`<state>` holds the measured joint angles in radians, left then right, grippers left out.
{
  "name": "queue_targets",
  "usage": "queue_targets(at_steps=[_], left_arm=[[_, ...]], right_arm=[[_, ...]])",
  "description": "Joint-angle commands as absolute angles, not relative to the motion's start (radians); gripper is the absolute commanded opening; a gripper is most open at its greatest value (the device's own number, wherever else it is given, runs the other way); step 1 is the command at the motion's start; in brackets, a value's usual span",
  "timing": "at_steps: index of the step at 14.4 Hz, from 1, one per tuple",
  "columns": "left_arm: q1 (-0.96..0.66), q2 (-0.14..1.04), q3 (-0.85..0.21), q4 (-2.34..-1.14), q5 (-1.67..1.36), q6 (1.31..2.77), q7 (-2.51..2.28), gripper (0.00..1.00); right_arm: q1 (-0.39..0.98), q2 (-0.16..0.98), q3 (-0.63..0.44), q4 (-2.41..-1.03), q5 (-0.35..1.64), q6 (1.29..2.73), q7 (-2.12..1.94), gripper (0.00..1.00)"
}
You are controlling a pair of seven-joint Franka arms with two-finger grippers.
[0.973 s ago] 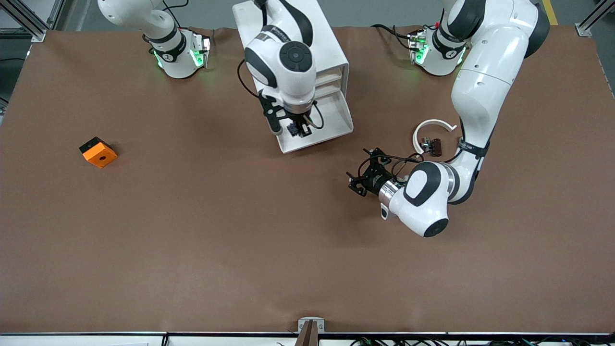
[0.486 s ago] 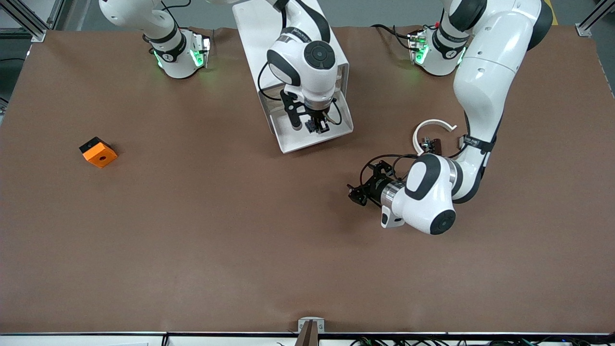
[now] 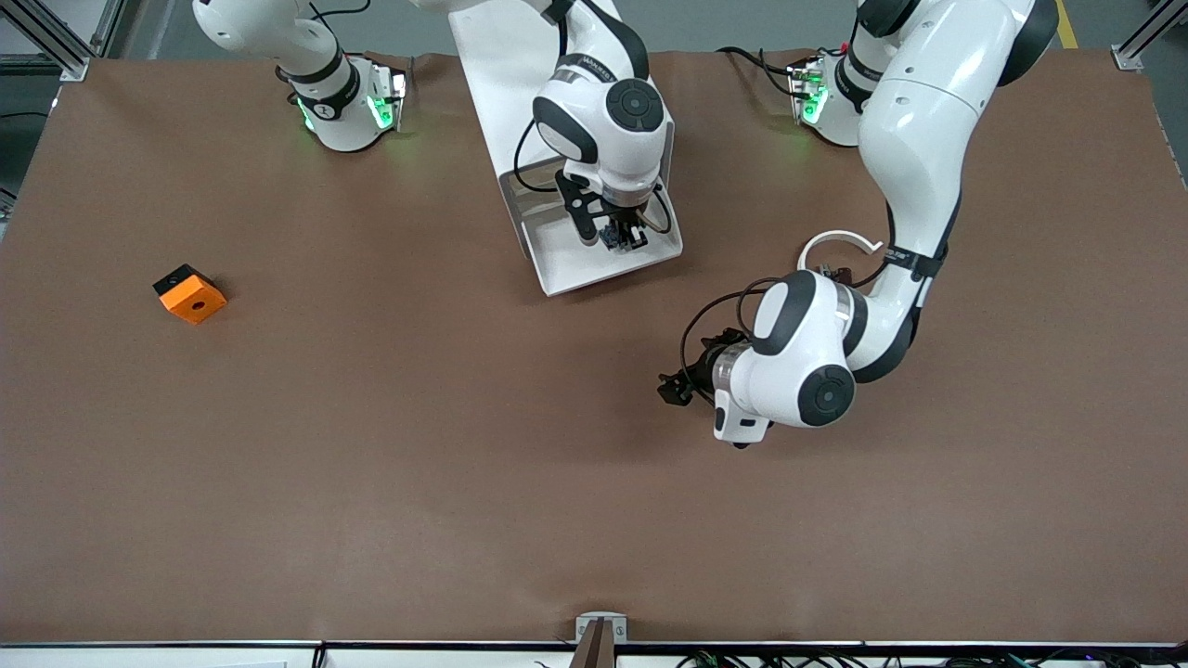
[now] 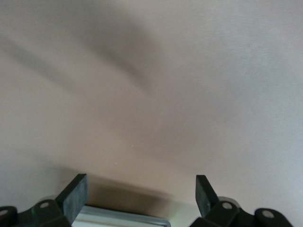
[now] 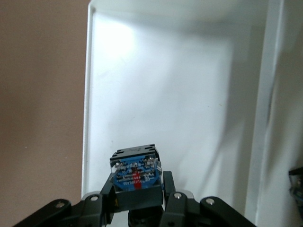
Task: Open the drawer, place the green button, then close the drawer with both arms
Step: 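Lower the button into the open drawer and open the right gripper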
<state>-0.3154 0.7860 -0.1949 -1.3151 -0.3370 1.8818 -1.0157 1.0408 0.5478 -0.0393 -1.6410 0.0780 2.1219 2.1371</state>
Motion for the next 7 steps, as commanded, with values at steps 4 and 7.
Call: queue_targets(at_steps=[4, 7], left_arm=[[-0.366, 0.729, -0.206, -1.358, -0.272, 1.980, -0.974, 1.00], [-0.396, 0.729, -0.206, -1.362, -0.249, 2.003, -0.973, 1.00]], right_arm=[[1.054, 0.575, -0.051, -1.592, 0.106, 2.117, 2.152, 0.00], [1.054, 0.592, -0.051, -1.585, 0.107, 2.117, 2.152, 0.00]])
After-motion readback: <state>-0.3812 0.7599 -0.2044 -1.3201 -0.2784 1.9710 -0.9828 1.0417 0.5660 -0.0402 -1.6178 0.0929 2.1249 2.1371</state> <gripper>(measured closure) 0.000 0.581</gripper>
